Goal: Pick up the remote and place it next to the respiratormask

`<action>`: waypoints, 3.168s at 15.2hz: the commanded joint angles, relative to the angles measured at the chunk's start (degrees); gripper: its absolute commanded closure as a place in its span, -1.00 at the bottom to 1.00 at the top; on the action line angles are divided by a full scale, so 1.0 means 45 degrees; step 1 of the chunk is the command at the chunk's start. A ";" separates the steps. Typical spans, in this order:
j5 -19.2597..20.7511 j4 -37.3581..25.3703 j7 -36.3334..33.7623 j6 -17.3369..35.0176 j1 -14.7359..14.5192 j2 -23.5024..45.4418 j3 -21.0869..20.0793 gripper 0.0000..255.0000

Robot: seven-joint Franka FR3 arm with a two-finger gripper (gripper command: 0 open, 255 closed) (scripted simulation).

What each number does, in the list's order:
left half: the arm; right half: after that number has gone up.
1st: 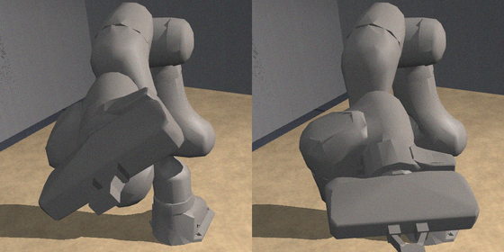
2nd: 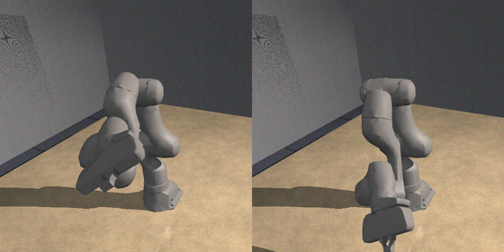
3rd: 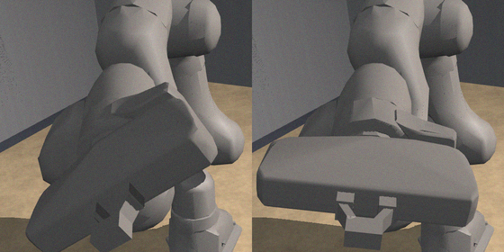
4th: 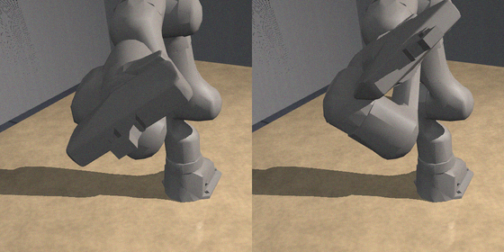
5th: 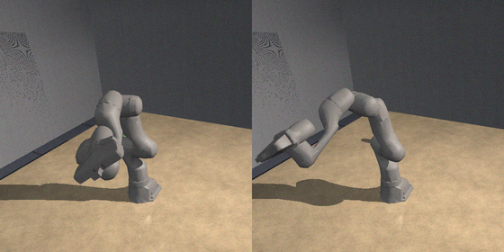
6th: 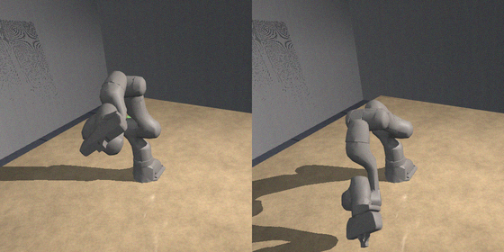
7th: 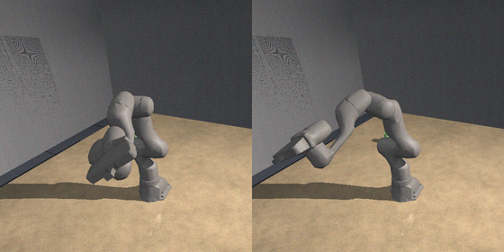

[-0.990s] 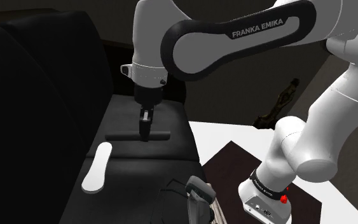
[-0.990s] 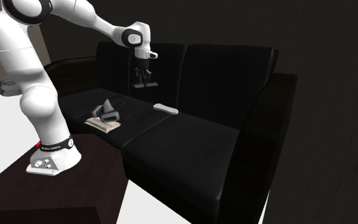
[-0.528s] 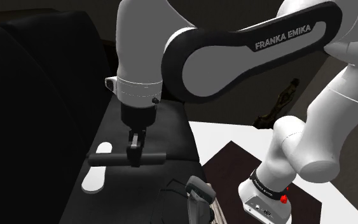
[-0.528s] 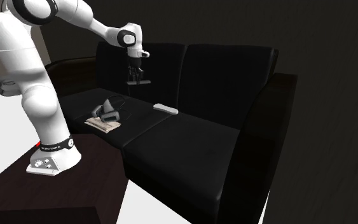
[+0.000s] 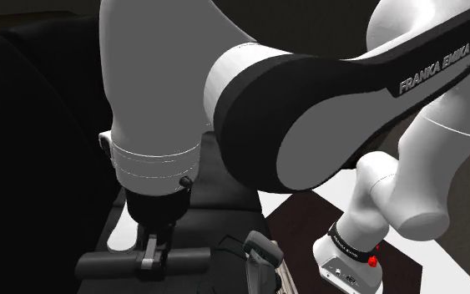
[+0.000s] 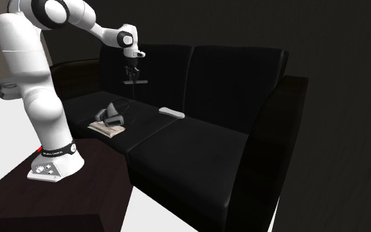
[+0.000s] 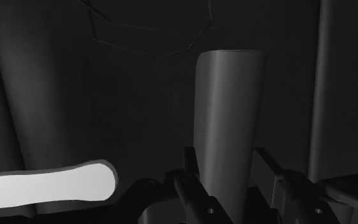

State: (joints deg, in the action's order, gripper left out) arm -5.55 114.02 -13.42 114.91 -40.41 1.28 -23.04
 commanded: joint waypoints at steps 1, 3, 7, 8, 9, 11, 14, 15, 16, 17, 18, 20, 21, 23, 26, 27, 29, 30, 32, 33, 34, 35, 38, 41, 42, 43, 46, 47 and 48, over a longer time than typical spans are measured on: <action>0.0238 -0.0494 -0.0737 0.0058 -0.0329 0.0528 -0.0299 1.00; 0.0495 -0.1050 -0.1438 0.0010 -0.0678 0.1026 -0.0556 1.00; 0.0802 -0.1375 -0.2076 0.0261 -0.1038 0.1616 -0.0745 1.00; 0.0826 -0.1265 -0.2082 0.0421 -0.1045 0.1671 -0.0741 1.00; 0.0851 -0.1157 -0.2088 0.0581 -0.1052 0.1728 -0.0737 1.00; 0.0906 -0.0951 -0.2104 0.0898 -0.1068 0.1850 -0.0728 1.00; 0.0999 -0.0663 -0.2135 0.1371 -0.1094 0.2054 -0.0710 1.00; 0.1033 -0.0573 -0.2148 0.1527 -0.1104 0.2126 -0.0702 1.00; 0.1069 -0.0486 -0.2161 0.1683 -0.1115 0.2202 -0.0694 1.00; 0.1106 -0.0402 -0.2176 0.1839 -0.1126 0.2280 -0.0685 1.00; 0.1145 -0.0320 -0.2191 0.1994 -0.1137 0.2360 -0.0676 1.00; 0.1226 -0.0165 -0.2225 0.2302 -0.1162 0.2528 -0.0654 1.00; 0.1269 -0.0092 -0.2244 0.2455 -0.1176 0.2615 -0.0641 1.00; 0.1360 0.0046 -0.2283 0.2759 -0.1205 0.2797 -0.0613 1.00; 0.1506 0.0232 -0.2350 0.3210 -0.1254 0.3086 -0.0563 1.00; 0.1558 0.0288 -0.2374 0.3359 -0.1272 0.3187 -0.0544 1.00; 0.1665 0.0392 -0.2424 0.3654 -0.1310 0.3394 -0.0501 1.00; 0.1720 0.0440 -0.2451 0.3800 -0.1331 0.3501 -0.0478 1.00; 0.1834 0.0527 -0.2505 0.4091 -0.1374 0.3721 -0.0428 1.00; 0.1892 0.0566 -0.2534 0.4234 -0.1397 0.3834 -0.0400 1.00; 0.1952 0.0603 -0.2563 0.4377 -0.1422 0.3948 -0.0372 1.00; 0.2012 0.0637 -0.2593 0.4519 -0.1447 0.4065 -0.0341 1.00; 0.2198 0.0721 -0.2685 0.4939 -0.1529 0.4424 -0.0241 1.00; 0.2389 0.0780 -0.2780 0.5349 -0.1620 0.4797 -0.0127 1.00; 0.2453 0.0794 -0.2812 0.5484 -0.1652 0.4925 -0.0087 1.00; 0.2518 0.0805 -0.2845 0.5618 -0.1686 0.5054 -0.0044 1.00; 0.2560 0.0811 -0.2866 0.5705 -0.1709 0.5140 -0.0015 1.00; 0.2560 0.0811 -0.2866 0.5705 -0.1709 0.5140 -0.0015 1.00; 0.2560 0.0810 -0.2866 0.5705 -0.1708 0.5140 -0.0016 1.00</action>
State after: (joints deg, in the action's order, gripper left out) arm 5.96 117.65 -26.31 140.54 -48.12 24.35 -23.16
